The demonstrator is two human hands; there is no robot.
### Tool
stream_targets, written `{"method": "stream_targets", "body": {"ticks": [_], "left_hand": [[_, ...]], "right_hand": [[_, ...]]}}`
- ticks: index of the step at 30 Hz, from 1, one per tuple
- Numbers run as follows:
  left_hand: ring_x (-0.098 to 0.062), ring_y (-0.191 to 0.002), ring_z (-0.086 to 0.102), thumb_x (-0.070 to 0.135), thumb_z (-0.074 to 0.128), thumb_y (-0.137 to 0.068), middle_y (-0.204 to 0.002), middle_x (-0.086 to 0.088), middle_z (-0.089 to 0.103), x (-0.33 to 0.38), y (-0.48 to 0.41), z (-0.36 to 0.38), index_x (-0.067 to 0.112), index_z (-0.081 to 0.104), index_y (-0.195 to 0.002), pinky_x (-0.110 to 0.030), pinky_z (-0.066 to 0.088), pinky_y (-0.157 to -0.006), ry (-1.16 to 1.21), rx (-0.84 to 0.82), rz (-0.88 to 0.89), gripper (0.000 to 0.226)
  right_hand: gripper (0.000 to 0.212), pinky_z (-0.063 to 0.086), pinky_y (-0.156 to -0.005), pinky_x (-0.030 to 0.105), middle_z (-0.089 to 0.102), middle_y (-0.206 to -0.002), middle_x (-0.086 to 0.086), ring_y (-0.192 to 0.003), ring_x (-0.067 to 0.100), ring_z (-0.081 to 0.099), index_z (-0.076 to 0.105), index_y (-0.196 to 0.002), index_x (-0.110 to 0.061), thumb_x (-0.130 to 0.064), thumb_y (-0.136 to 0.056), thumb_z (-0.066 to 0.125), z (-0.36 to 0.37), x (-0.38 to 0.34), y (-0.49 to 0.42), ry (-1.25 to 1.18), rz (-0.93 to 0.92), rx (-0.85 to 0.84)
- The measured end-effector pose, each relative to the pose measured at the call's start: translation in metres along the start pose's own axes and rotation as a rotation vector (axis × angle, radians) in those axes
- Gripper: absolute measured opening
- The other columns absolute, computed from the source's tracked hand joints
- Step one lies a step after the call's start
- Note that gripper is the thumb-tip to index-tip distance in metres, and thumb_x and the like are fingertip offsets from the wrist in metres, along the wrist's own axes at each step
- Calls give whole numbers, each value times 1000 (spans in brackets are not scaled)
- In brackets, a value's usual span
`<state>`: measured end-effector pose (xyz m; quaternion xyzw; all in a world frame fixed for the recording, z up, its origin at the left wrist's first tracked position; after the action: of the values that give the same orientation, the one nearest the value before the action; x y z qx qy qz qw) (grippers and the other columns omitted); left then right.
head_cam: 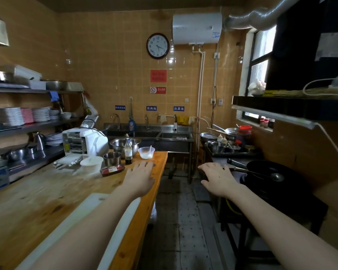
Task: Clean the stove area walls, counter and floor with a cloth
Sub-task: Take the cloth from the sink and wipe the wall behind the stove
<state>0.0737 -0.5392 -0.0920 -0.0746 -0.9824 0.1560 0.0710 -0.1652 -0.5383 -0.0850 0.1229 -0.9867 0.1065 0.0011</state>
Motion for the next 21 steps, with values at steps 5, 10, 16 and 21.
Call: {"method": "stream_targets", "body": {"ticks": [5,10,16,21], "left_hand": [[-21,-133,36,28,50,-93,-146,0,35,18,-168,55,24,30,-141,-42,32,-107,26,58,43,52],[-23,-128,41,28,49,-93,-141,-2,39,28,-333,74,22,35,-137,-43,35,-105,18,88,23,47],[-23,-124,43,26,48,-93,-136,-3,43,28,-461,94,22,38,-134,-43,35,-102,-7,99,39,43],[-24,-125,41,26,47,-94,-138,-4,42,21,-546,124,21,37,-135,-42,34,-102,0,56,34,43]], "right_hand": [[56,17,-111,52,32,-148,3,-138,24,26,29,-144,-22,-31,-93,50,23,81,-174,67,-56,-6],[53,18,-111,54,36,-146,2,-137,24,28,32,-142,-21,-29,-93,50,33,146,-317,-43,-46,46],[53,20,-111,53,35,-146,3,-136,25,29,31,-142,-21,-30,-93,50,62,202,-432,-62,-2,20],[54,18,-112,53,34,-147,2,-137,24,27,30,-143,-21,-30,-94,49,84,233,-508,-73,-7,3]]}}
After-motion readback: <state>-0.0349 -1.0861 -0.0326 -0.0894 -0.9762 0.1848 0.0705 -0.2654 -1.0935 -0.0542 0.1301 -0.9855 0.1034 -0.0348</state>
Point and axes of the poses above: each hand's wrist, its own y-axis away from the middle knuckle, its own z-axis out of the palm, x = y × z, the point moved 3 cm from there along -y, towards the middle knuckle
